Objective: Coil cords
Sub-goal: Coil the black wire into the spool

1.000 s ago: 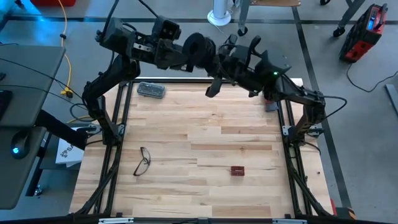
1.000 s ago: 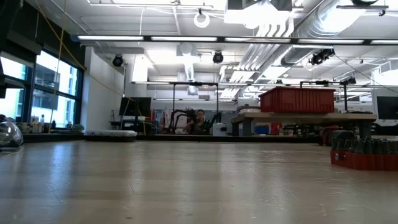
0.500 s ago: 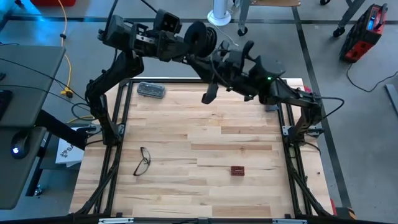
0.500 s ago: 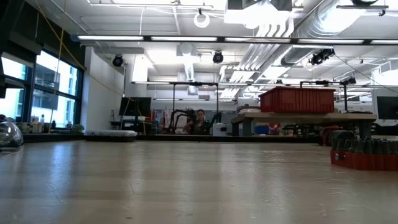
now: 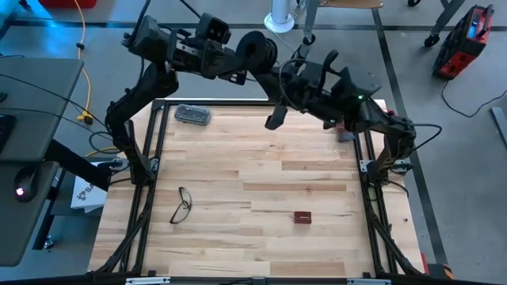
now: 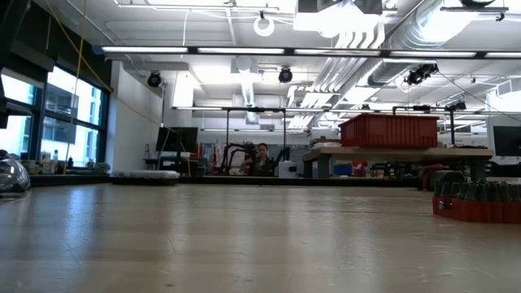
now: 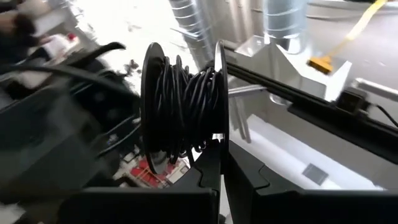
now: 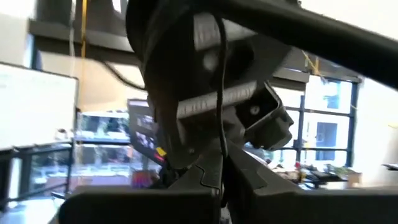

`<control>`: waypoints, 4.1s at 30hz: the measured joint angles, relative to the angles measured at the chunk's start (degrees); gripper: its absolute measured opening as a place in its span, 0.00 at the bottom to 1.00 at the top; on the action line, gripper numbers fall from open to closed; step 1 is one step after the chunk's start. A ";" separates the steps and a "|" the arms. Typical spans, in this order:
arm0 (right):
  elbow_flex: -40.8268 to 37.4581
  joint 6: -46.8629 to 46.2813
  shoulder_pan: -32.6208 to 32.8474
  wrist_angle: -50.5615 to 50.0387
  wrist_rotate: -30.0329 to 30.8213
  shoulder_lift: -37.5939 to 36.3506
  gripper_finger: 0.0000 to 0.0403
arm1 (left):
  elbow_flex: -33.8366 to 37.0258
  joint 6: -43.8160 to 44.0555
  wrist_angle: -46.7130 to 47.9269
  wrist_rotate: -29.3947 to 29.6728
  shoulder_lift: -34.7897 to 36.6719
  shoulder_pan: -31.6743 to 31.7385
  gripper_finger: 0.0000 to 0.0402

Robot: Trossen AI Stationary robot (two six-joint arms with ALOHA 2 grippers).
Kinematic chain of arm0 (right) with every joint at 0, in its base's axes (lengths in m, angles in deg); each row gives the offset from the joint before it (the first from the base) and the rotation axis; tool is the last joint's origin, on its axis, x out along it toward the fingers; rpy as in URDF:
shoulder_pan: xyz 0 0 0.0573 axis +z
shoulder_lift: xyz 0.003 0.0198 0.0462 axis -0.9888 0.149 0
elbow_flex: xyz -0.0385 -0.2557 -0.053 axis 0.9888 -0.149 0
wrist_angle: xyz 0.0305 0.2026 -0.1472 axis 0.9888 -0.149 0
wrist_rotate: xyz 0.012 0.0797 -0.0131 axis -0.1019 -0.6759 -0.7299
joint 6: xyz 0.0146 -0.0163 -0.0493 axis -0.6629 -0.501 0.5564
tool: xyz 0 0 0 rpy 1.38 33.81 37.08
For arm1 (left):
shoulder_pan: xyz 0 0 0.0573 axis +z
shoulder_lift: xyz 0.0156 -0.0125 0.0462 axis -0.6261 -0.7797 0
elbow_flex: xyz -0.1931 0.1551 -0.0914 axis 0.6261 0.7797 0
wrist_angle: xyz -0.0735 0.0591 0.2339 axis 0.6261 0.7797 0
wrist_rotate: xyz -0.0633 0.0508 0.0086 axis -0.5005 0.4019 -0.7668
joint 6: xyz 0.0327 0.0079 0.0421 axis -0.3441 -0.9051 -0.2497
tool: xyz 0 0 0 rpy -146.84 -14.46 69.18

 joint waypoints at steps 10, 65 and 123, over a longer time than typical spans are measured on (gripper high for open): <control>3.51 3.18 -1.64 -7.28 1.82 -0.70 0.00 | 0.02 1.75 7.12 -0.54 1.77 -0.68 0.01; 3.57 -3.09 0.76 -13.20 4.28 -3.40 0.00 | 0.02 -9.12 13.73 7.78 0.20 -4.11 0.01; 3.52 -2.64 -3.92 -12.59 -6.97 2.80 0.56 | 0.02 -50.70 23.29 7.41 7.78 -0.92 0.01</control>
